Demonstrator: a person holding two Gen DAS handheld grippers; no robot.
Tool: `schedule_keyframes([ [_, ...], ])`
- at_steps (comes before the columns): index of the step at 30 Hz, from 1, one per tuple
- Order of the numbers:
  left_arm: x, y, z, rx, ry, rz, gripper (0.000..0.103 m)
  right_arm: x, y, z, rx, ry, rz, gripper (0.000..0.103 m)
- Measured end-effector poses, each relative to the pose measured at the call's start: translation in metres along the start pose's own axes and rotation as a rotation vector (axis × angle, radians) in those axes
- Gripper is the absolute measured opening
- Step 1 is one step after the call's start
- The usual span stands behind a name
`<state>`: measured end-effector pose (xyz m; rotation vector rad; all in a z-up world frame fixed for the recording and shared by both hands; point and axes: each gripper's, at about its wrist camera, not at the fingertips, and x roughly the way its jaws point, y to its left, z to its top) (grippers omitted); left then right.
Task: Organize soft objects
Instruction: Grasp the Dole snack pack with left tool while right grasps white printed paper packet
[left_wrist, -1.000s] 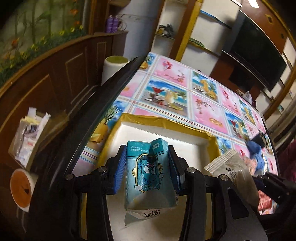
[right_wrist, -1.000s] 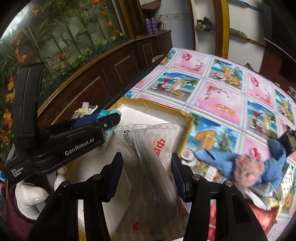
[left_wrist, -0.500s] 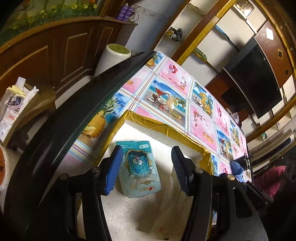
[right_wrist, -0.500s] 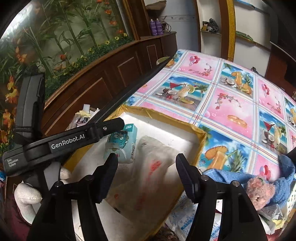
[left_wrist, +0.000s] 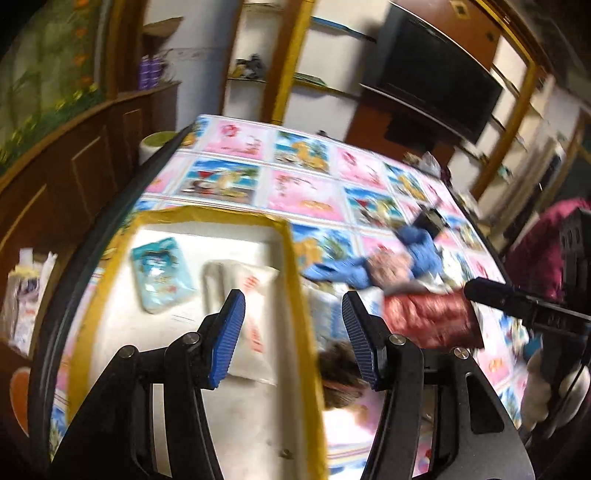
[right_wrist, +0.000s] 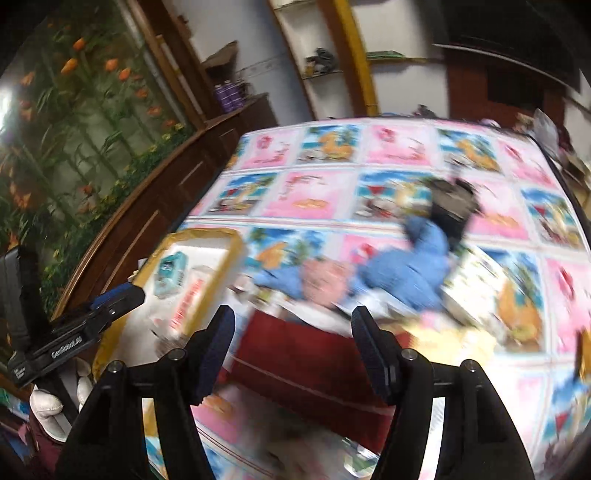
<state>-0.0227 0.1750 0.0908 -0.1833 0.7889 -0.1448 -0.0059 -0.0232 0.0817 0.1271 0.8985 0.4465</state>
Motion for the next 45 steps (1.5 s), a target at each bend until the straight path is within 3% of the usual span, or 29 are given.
schedule_keyframes([
  [6, 0.013, -0.044, -0.012, 0.049, 0.05, -0.03, 0.055, -0.02, -0.057, -0.032, 0.121, -0.001, -0.064, 0.066],
  [12, 0.025, -0.07, -0.002, 0.043, 0.064, -0.031, 0.055, -0.028, -0.087, -0.039, 0.21, -0.038, -0.033, 0.066],
  [17, 0.012, -0.1, -0.024, 0.119, 0.08, -0.077, 0.055, -0.026, -0.083, -0.056, 0.097, 0.011, -0.025, 0.066],
  [23, 0.016, -0.137, -0.077, 0.299, 0.139, -0.135, 0.055, -0.009, -0.072, -0.068, -0.035, 0.041, -0.145, 0.066],
  [33, 0.06, -0.173, -0.094, 0.469, 0.164, -0.132, 0.055, 0.016, -0.076, -0.068, -0.049, 0.091, -0.174, 0.066],
  [35, 0.066, -0.18, -0.099, 0.501, 0.191, -0.131, 0.068, 0.017, -0.076, -0.068, -0.046, 0.095, -0.171, 0.066],
  [39, 0.071, -0.199, -0.109, 0.596, 0.188, -0.051, 0.073, 0.019, -0.075, -0.068, -0.049, 0.096, -0.175, 0.065],
  [40, 0.074, -0.2, -0.109, 0.592, 0.192, -0.047, 0.073, 0.02, -0.075, -0.068, -0.053, 0.093, -0.18, 0.058],
  [41, 0.076, -0.199, -0.107, 0.564, 0.203, -0.055, 0.069, 0.02, -0.074, -0.068, -0.056, 0.093, -0.18, 0.052],
  [42, 0.077, -0.196, -0.105, 0.539, 0.202, -0.054, 0.051, 0.019, -0.074, -0.068, -0.053, 0.094, -0.171, 0.045],
  [45, 0.075, -0.189, -0.099, 0.493, 0.189, -0.062, 0.037, 0.014, -0.077, -0.069, -0.02, 0.096, -0.139, 0.04],
])
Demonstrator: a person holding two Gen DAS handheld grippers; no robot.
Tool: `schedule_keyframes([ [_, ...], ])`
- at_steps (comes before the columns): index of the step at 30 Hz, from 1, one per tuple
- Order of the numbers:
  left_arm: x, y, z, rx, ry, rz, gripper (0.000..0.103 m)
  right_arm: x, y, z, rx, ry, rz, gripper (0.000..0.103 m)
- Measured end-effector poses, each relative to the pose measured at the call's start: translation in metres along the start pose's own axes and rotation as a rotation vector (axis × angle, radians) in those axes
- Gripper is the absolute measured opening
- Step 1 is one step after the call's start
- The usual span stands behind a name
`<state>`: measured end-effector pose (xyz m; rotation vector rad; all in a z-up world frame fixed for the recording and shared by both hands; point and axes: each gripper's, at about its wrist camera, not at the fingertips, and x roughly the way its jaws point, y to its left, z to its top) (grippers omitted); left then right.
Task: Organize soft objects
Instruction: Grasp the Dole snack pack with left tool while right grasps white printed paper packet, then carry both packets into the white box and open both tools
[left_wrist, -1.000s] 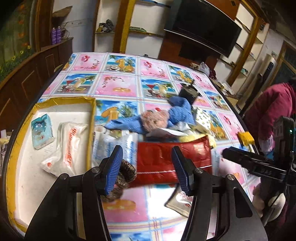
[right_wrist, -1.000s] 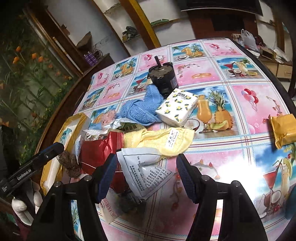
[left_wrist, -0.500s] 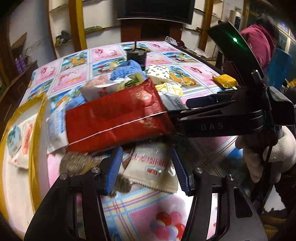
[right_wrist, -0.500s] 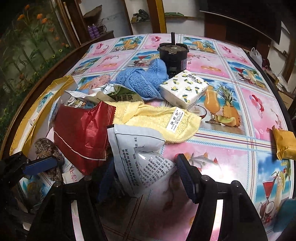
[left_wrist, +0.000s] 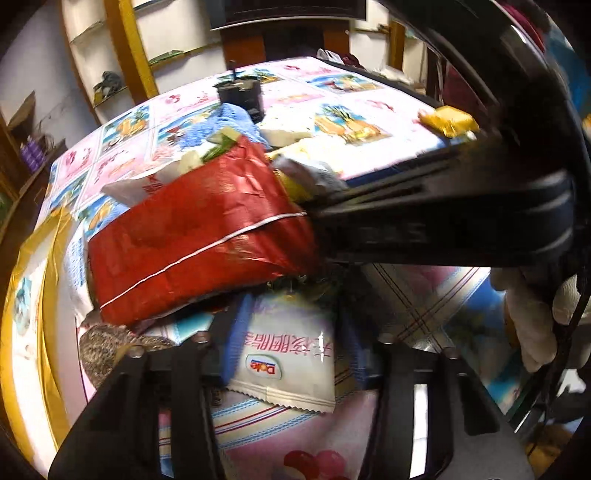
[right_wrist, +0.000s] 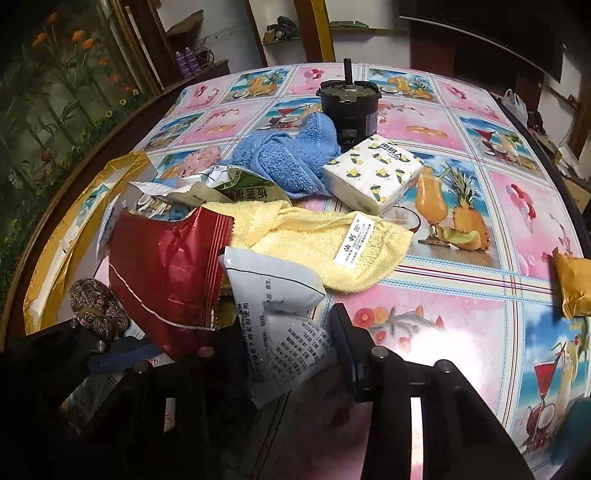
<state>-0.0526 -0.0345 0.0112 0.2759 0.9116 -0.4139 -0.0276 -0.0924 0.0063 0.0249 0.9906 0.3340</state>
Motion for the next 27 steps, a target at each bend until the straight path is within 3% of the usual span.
schedule_keyframes([
  [4, -0.016, 0.012, -0.001, -0.062, -0.028, -0.035, 0.022, -0.012, -0.007, -0.007, 0.04, -0.013, 0.02, 0.038],
  [6, -0.027, 0.018, -0.004, -0.098, -0.044, -0.077, 0.007, -0.019, -0.011, -0.011, 0.059, -0.021, 0.029, 0.038],
  [15, -0.078, 0.053, -0.022, -0.246, -0.162, -0.168, 0.007, -0.069, 0.0, -0.021, 0.05, -0.106, 0.036, 0.038],
  [18, -0.097, 0.066, -0.028, -0.279, -0.191, -0.16, 0.007, -0.079, 0.01, -0.022, 0.032, -0.12, 0.051, 0.038],
  [21, -0.102, 0.074, -0.03, -0.265, -0.153, -0.149, 0.007, -0.083, 0.024, -0.018, -0.001, -0.119, 0.073, 0.038],
  [23, -0.089, 0.072, -0.032, -0.253, -0.098, -0.162, 0.015, -0.081, 0.029, -0.015, 0.0, -0.111, 0.093, 0.038],
  [26, -0.067, 0.065, -0.034, -0.252, -0.057, -0.214, 0.048, -0.076, 0.033, -0.014, 0.011, -0.1, 0.114, 0.038],
  [27, -0.06, 0.062, -0.034, -0.245, -0.053, -0.223, 0.051, -0.074, 0.034, -0.014, 0.011, -0.098, 0.115, 0.038],
])
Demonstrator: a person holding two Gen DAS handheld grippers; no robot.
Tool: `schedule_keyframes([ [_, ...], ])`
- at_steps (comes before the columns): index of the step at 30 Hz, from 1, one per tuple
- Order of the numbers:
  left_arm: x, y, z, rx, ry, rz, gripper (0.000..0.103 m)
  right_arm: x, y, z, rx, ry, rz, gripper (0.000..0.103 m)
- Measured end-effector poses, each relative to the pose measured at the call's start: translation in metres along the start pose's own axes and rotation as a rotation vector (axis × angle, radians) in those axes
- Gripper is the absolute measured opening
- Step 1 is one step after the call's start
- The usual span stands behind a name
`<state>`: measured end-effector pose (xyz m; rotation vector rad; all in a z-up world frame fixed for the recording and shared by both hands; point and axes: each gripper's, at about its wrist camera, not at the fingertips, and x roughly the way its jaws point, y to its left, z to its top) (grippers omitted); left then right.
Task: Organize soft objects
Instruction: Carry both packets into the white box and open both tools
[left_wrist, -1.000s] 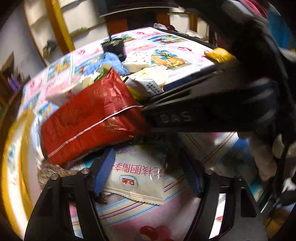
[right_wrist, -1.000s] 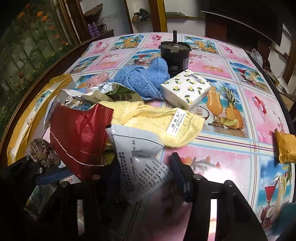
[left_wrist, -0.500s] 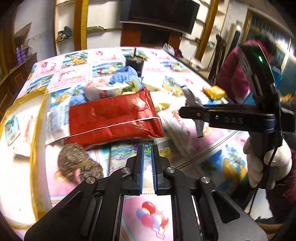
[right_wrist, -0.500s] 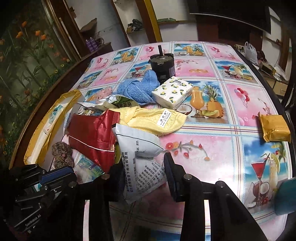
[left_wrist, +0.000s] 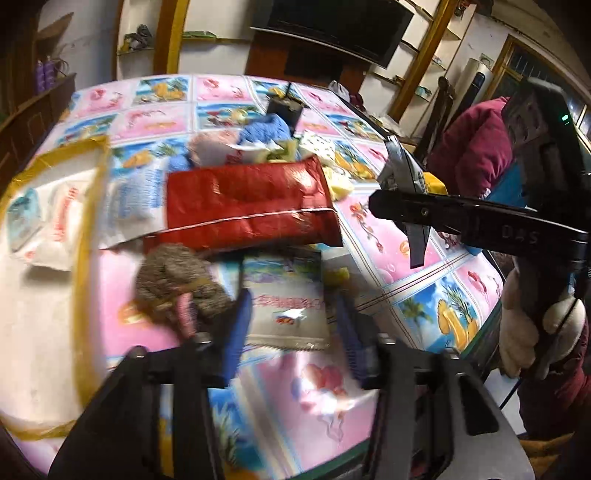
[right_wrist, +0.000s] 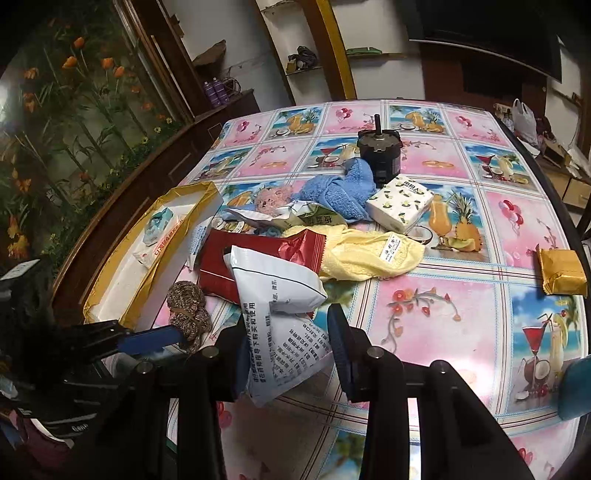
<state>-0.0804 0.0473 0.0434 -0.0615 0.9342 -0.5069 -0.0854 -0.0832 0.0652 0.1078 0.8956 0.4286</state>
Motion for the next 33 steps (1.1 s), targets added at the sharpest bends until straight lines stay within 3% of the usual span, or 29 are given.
schedule_keyframes([
  [1, 0.01, -0.003, 0.002, 0.014, 0.009, 0.009, 0.051, 0.001, 0.0, -0.001, 0.001, 0.002, 0.001, 0.038],
  [4, 0.026, -0.009, 0.009, 0.078, 0.013, 0.139, 0.051, 0.0, -0.002, -0.005, 0.006, 0.004, -0.001, 0.038],
  [7, 0.041, -0.016, 0.007, 0.115, 0.055, 0.159, 0.056, -0.004, -0.01, -0.007, 0.021, -0.002, -0.002, 0.038],
  [9, 0.05, -0.028, 0.0, 0.164, 0.076, 0.17, 0.079, -0.004, -0.015, -0.007, 0.031, -0.005, 0.0, 0.038],
  [12, 0.061, -0.047, -0.005, 0.249, 0.098, 0.236, 0.086, 0.0, -0.019, -0.007, 0.045, -0.004, 0.012, 0.038],
  [14, 0.065, -0.041, -0.003, 0.18, 0.113, 0.209, 0.083, 0.004, -0.021, -0.008, 0.05, 0.003, 0.022, 0.038],
  [15, 0.061, -0.038, -0.001, 0.159, 0.087, 0.219, 0.063, 0.005, -0.021, -0.009, 0.051, 0.007, 0.026, 0.038],
  [18, 0.056, -0.031, 0.0, 0.116, 0.081, 0.192, 0.053, 0.005, -0.022, -0.012, 0.054, 0.011, 0.031, 0.038],
  [22, 0.041, -0.017, -0.008, 0.042, 0.067, 0.148, 0.051, 0.0, -0.023, -0.013, 0.05, 0.002, 0.027, 0.038],
  [27, 0.0, -0.003, -0.009, -0.055, -0.011, 0.083, 0.051, -0.004, -0.015, -0.012, 0.041, -0.005, 0.035, 0.038],
  [33, -0.063, 0.039, -0.002, -0.131, -0.121, 0.129, 0.051, -0.003, 0.024, 0.004, -0.02, 0.003, 0.096, 0.038],
])
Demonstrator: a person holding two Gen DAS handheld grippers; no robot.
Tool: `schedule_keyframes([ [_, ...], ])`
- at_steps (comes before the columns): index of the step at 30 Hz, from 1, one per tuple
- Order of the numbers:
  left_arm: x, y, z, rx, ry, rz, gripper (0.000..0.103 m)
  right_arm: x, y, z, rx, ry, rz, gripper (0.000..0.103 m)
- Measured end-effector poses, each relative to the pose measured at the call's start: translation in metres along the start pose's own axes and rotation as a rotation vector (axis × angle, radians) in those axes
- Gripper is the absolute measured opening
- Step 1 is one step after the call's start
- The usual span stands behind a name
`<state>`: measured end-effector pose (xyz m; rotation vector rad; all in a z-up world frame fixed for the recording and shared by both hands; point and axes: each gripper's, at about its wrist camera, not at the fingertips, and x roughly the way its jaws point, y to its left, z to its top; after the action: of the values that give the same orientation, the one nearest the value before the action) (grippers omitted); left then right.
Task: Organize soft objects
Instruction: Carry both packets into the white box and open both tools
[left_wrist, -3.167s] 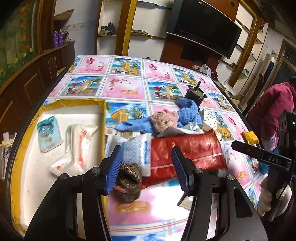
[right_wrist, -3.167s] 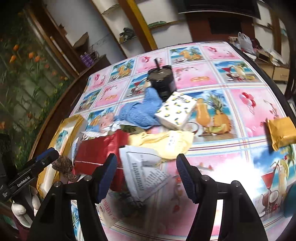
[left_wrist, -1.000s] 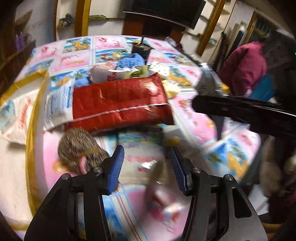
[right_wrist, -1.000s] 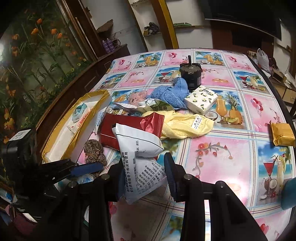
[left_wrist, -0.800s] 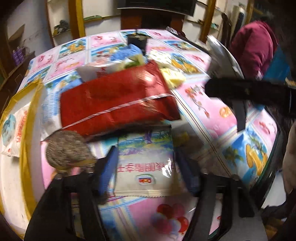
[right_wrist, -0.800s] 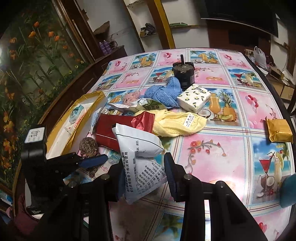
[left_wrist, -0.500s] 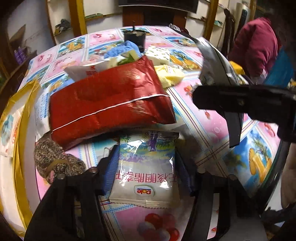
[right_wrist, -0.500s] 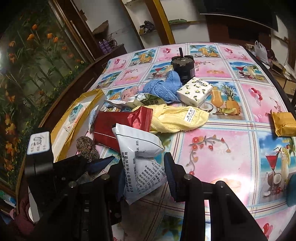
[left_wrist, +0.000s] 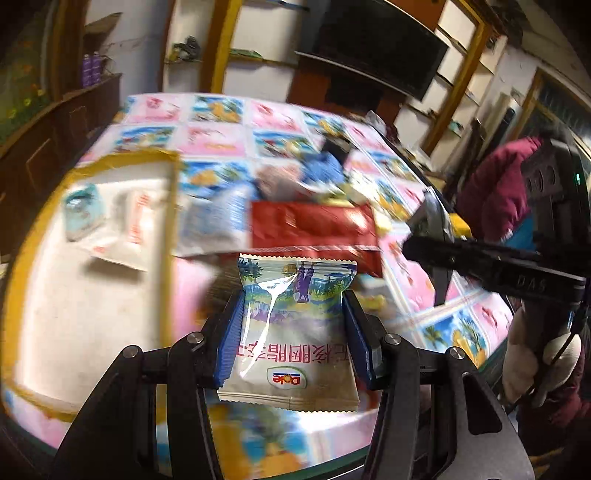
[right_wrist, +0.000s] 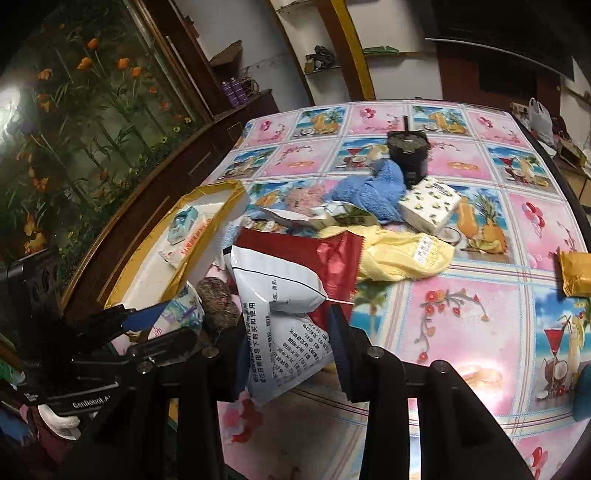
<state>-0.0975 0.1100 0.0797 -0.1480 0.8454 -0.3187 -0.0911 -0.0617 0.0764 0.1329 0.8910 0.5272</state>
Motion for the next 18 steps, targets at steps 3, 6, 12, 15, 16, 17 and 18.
schedule_keyframes([
  [3, -0.018, 0.036, 0.009, -0.049, -0.039, 0.086, 0.051, 0.011, 0.028, 0.014, -0.033, 0.016, 0.055, 0.038],
  [6, -0.022, 0.08, 0.016, -0.114, -0.043, 0.148, 0.051, 0.029, 0.061, 0.03, -0.071, 0.036, 0.107, 0.038],
  [12, -0.001, 0.148, 0.025, -0.211, 0.003, 0.22, 0.052, 0.091, 0.119, 0.061, -0.129, 0.109, 0.158, 0.038],
  [15, 0.008, 0.166, 0.024, -0.236, 0.022, 0.238, 0.053, 0.126, 0.138, 0.07, -0.142, 0.151, 0.145, 0.038],
  [16, 0.01, 0.172, 0.024, -0.248, 0.025, 0.244, 0.053, 0.137, 0.142, 0.072, -0.14, 0.165, 0.143, 0.038],
  [17, 0.013, 0.177, 0.026, -0.258, 0.028, 0.248, 0.053, 0.148, 0.144, 0.074, -0.136, 0.177, 0.139, 0.038],
  [18, 0.014, 0.182, 0.026, -0.27, 0.027, 0.249, 0.053, 0.156, 0.146, 0.075, -0.131, 0.186, 0.137, 0.038],
])
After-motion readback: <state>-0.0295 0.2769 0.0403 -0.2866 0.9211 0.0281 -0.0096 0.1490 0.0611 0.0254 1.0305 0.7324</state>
